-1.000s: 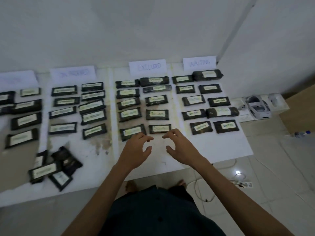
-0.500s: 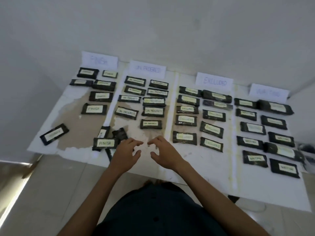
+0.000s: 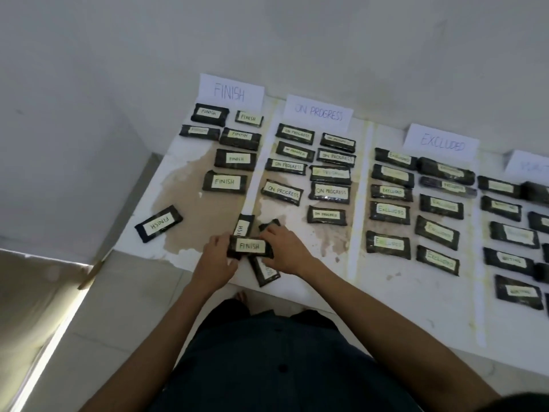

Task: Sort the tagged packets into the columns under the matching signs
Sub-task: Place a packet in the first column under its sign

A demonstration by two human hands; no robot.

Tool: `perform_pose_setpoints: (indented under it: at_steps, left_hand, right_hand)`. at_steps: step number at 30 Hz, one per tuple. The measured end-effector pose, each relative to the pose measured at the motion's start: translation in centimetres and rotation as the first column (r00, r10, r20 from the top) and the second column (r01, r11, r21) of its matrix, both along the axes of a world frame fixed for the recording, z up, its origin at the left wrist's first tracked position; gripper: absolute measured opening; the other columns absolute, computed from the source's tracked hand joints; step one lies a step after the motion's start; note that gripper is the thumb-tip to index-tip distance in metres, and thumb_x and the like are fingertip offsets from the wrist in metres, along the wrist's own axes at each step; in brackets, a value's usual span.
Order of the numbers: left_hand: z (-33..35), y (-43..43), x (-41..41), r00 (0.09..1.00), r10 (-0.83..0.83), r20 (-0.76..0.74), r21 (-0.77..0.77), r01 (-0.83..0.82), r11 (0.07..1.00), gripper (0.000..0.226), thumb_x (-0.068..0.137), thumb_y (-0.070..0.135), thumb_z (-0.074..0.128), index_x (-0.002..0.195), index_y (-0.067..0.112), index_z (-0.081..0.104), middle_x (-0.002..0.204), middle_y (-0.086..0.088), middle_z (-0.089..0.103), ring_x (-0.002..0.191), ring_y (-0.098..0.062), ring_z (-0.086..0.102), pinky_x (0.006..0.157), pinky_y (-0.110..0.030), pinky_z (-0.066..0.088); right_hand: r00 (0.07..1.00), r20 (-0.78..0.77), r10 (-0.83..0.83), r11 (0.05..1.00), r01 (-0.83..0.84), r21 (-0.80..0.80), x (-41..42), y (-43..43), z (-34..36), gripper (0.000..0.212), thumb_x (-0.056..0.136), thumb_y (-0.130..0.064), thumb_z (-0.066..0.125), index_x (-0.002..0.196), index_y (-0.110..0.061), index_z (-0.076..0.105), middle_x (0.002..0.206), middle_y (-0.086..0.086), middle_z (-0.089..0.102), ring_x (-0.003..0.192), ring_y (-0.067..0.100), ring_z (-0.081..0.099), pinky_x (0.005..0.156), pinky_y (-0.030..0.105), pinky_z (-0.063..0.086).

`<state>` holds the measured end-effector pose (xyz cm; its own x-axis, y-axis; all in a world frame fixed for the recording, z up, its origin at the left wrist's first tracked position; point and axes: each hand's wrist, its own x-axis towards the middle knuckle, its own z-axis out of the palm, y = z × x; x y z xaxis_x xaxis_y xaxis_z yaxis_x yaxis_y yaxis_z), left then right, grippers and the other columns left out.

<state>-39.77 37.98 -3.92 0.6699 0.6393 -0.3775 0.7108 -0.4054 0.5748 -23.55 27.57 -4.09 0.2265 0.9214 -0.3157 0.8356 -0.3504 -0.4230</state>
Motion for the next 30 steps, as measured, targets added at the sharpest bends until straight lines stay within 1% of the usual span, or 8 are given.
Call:
perform_pose_setpoints:
  at_steps: [5,8,11,14,19,23,27,30]
  left_hand:
    - [-0.7,2.1,-1.1,0.996,-0.089,0.029,-0.157,0.093,0.983,0.065,0.083,0.009,0.06,0.141,0.009,0.03,0.132,-0.016,0.042,0.122,-0.029,0.043,0.103,-0.036,0.035]
    - [-0.6,3.1,-1.4,0.992,-0.103,0.069,-0.219,0.116,0.969,0.064,0.083,0.009,0.058,0.141,0.012,0.031,0.133,-0.013,0.044,0.118,-0.024,0.046,0.102,-0.032,0.037]
    - [-0.1,3.8,-1.2,0.99,-0.079,0.121,-0.249,0.107,0.962,0.056,0.083,0.008,0.059,0.135,0.014,0.038,0.128,-0.008,0.048,0.11,-0.018,0.047,0.094,-0.027,0.039]
    - [0.4,5.3,-0.8,0.985,-0.009,0.175,-0.216,0.048,0.975,0.059,0.084,0.01,0.059,0.138,0.016,0.036,0.13,-0.004,0.048,0.116,-0.018,0.047,0.095,-0.029,0.04]
    - [0.7,10.6,-0.5,0.982,0.066,0.178,-0.136,-0.042,0.99,0.064,0.085,0.015,0.059,0.142,0.019,0.03,0.133,-0.003,0.046,0.121,-0.02,0.043,0.102,-0.037,0.039]
    - [0.6,16.0,-0.3,0.98,0.089,0.179,-0.04,-0.083,0.996,0.063,0.085,0.015,0.059,0.141,0.015,0.032,0.132,-0.008,0.047,0.12,-0.026,0.044,0.102,-0.039,0.039]
    - [-0.3,20.6,0.0,0.979,0.126,0.159,0.006,-0.129,0.992,0.061,0.084,0.015,0.059,0.14,0.015,0.034,0.13,-0.009,0.048,0.119,-0.027,0.044,0.1,-0.043,0.041]
    - [-1.4,23.2,0.7,0.978,0.136,0.155,0.015,-0.14,0.99,0.061,0.083,0.015,0.061,0.139,0.013,0.036,0.13,-0.012,0.049,0.119,-0.029,0.046,0.101,-0.045,0.041]
  right_hand:
    - [0.987,0.156,0.047,0.999,-0.044,-0.022,-2.3,2.3,-1.8,0.049,0.077,-0.016,0.067,0.124,-0.01,0.053,0.122,0.015,0.052,0.105,0.037,0.051,0.081,0.044,0.043]
    - [0.989,0.151,-0.003,1.0,0.005,-0.014,-2.9,2.9,-1.9,0.047,0.073,-0.013,0.067,0.118,-0.007,0.054,0.117,0.017,0.054,0.1,0.038,0.053,0.078,0.044,0.044]
    - [0.991,0.126,-0.04,0.999,0.04,0.001,-3.0,3.4,-1.9,0.051,0.07,-0.018,0.07,0.118,-0.007,0.055,0.114,0.016,0.057,0.099,0.036,0.054,0.08,0.042,0.045]
    - [0.99,0.098,-0.105,0.993,0.1,0.055,-2.3,4.8,-1.0,0.053,0.071,-0.022,0.069,0.12,-0.009,0.055,0.116,0.014,0.057,0.101,0.033,0.054,0.084,0.042,0.047]
    - [0.982,0.065,-0.178,0.972,0.165,0.168,-0.4,10.2,0.4,0.051,0.073,-0.023,0.071,0.12,-0.009,0.056,0.113,0.012,0.058,0.1,0.031,0.054,0.083,0.041,0.048]
    - [0.984,0.048,-0.173,0.967,0.161,0.199,1.0,16.3,0.8,0.05,0.075,-0.028,0.072,0.118,-0.009,0.056,0.115,0.012,0.058,0.103,0.029,0.055,0.086,0.041,0.048]
    - [0.989,0.021,-0.145,0.969,0.137,0.204,1.6,22.3,0.6,0.049,0.075,-0.025,0.071,0.118,-0.009,0.056,0.114,0.013,0.057,0.1,0.028,0.055,0.083,0.038,0.048]
    - [0.993,0.041,-0.114,0.976,0.104,0.19,2.1,26.1,-0.3,0.047,0.076,-0.025,0.071,0.117,-0.009,0.055,0.114,0.014,0.056,0.101,0.03,0.054,0.083,0.041,0.048]
